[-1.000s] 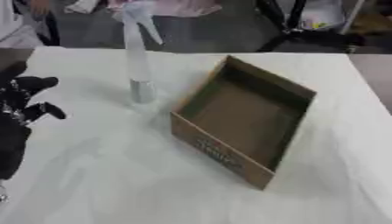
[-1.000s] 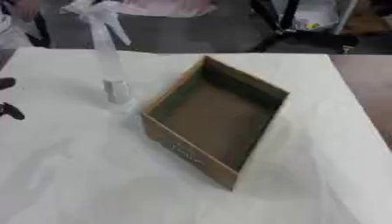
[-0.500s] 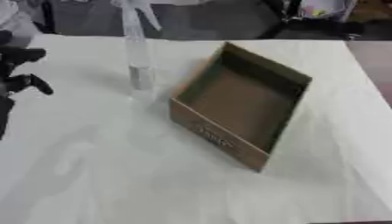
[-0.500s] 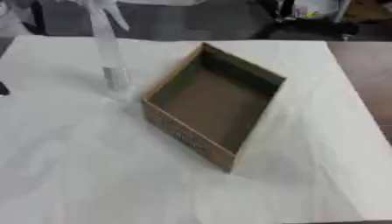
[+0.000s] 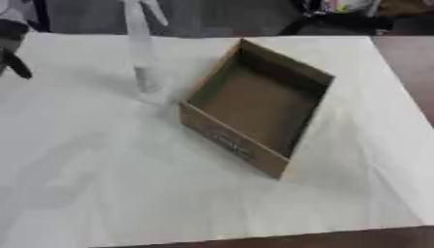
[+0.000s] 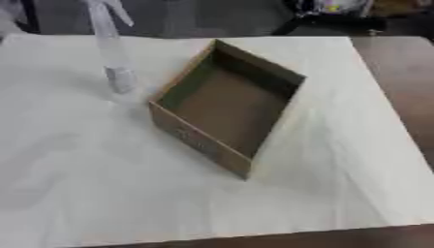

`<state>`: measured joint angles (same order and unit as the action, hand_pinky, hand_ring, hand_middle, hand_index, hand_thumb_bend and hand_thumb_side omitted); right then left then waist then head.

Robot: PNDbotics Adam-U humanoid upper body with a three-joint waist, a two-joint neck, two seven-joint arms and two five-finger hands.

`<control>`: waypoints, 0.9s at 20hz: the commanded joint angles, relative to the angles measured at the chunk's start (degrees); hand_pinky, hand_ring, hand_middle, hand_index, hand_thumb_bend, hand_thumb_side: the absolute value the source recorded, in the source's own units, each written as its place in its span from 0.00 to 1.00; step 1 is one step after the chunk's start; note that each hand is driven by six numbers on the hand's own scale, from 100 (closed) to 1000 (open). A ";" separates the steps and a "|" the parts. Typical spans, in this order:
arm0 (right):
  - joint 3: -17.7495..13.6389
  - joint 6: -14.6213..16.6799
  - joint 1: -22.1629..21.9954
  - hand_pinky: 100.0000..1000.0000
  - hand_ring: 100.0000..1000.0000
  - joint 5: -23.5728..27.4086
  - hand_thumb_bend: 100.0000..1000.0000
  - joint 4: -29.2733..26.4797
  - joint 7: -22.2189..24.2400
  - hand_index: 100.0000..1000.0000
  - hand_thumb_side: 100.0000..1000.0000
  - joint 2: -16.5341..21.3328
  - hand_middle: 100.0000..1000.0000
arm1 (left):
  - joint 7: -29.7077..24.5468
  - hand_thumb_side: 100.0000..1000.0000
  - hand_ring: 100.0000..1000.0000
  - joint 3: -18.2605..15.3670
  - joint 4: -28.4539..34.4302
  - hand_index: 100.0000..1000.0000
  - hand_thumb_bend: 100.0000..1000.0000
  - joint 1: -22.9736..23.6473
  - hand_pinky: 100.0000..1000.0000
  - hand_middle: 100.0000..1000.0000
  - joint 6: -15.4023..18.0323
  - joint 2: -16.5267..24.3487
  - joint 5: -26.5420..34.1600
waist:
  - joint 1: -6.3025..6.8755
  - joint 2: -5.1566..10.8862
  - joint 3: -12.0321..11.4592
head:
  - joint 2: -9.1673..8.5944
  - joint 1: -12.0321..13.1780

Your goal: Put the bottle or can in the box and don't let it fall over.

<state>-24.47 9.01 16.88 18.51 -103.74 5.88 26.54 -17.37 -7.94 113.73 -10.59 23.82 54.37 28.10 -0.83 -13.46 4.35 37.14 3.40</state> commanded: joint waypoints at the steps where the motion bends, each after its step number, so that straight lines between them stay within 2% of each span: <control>1: -0.05 0.55 0.23 0.78 1.00 -0.24 0.00 -0.07 0.44 0.88 0.30 2.62 0.75 | -1.11 0.61 0.83 -0.19 0.87 0.92 0.00 -1.81 0.53 0.67 0.19 6.94 -1.09 | 0.01 1.31 -0.04 | -1.06 -0.53; 5: 0.12 0.88 -0.01 0.78 1.00 -0.33 0.00 0.32 0.90 0.88 0.29 3.12 0.75 | -3.84 0.61 0.83 0.33 0.81 0.91 0.00 -4.54 0.57 0.68 0.48 11.84 -3.14 | 0.07 1.48 -0.08 | -2.00 -1.45; 8: 0.27 1.07 -0.09 0.78 1.00 -0.39 0.00 0.56 1.26 0.88 0.29 3.39 0.75 | -8.33 0.61 0.83 0.98 -0.54 0.91 0.00 -7.34 0.62 0.70 0.51 14.62 -5.39 | 0.17 1.61 -0.08 | -2.79 -1.79; 11: 0.57 1.19 0.00 0.78 1.00 -0.46 0.00 0.72 1.74 0.88 0.28 3.69 0.75 | -17.27 0.66 0.83 2.59 -3.69 0.91 0.00 -11.38 0.67 0.71 0.48 17.16 -7.36 | 0.35 1.76 0.09 | -3.30 -2.02; 14: 0.75 1.28 -0.08 0.78 1.00 -0.63 0.00 0.88 2.22 0.88 0.28 4.06 0.75 | -26.90 0.68 0.82 4.09 -8.43 0.90 0.00 -15.69 0.69 0.72 0.06 18.29 -8.76 | 0.57 1.97 0.12 | -2.89 -2.00; 18: 1.01 1.56 0.20 0.77 1.00 -0.54 0.00 1.01 2.34 0.88 0.28 4.41 0.75 | -32.74 0.70 0.82 6.37 -14.68 0.90 0.00 -21.37 0.71 0.72 -0.22 18.34 -9.98 | 0.96 2.17 0.07 | -1.87 -2.10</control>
<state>-23.30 10.33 16.62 18.18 -102.42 8.06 28.58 -44.42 -1.55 100.54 -31.03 19.73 70.10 18.54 0.04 -12.46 4.43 35.18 1.45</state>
